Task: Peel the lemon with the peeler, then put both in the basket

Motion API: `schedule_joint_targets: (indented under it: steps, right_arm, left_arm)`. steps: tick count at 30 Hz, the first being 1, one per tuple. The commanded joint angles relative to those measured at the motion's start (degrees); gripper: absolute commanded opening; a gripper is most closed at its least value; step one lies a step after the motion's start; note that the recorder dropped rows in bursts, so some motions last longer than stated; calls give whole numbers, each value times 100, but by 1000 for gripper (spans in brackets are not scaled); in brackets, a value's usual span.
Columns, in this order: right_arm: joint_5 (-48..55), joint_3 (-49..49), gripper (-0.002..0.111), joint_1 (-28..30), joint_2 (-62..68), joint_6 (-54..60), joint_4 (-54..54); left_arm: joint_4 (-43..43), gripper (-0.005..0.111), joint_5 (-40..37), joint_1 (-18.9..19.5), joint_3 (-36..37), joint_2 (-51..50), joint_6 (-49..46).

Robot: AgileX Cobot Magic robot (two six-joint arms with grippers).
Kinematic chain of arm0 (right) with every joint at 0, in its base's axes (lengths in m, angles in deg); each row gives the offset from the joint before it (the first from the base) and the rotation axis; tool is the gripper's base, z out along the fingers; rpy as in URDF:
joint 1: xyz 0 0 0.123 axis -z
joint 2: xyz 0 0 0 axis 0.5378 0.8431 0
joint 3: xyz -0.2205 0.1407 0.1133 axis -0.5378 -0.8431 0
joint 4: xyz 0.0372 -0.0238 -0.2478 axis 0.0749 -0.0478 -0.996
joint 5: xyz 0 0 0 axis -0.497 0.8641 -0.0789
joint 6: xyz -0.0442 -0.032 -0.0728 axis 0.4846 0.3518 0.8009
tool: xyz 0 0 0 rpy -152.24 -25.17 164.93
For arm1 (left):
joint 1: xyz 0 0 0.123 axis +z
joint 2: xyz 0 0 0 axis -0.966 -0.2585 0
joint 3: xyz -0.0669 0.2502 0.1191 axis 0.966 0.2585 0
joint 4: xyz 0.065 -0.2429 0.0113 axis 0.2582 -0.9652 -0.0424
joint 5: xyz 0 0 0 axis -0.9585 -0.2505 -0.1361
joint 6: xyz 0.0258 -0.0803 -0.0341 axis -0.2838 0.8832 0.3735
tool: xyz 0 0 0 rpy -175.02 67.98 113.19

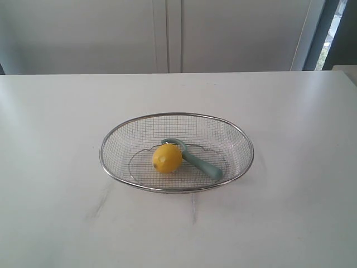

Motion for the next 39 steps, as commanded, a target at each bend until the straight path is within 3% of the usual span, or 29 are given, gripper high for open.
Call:
schedule_joint_targets:
  steps: [1, 8, 24, 31, 39]
  right_arm:
    - [-38, -37, 3, 33, -16, -17, -14]
    - [-38, -37, 3, 33, -16, -17, -14]
    - [-38, -37, 3, 33, -16, -17, -14]
    - [-38, -37, 3, 33, -16, -17, -14]
    - [-38, -37, 3, 33, -16, -17, -14]
  left_arm:
    - [857, 0, -20, 12, 25, 26, 344]
    - [1443, 0, -30, 12, 25, 26, 583]
    - [1295, 0, -17, 17, 25, 26, 572]
    - [1090, 0, -17, 549, 25, 26, 592]
    - [1336, 0, -29, 639, 25, 26, 592]
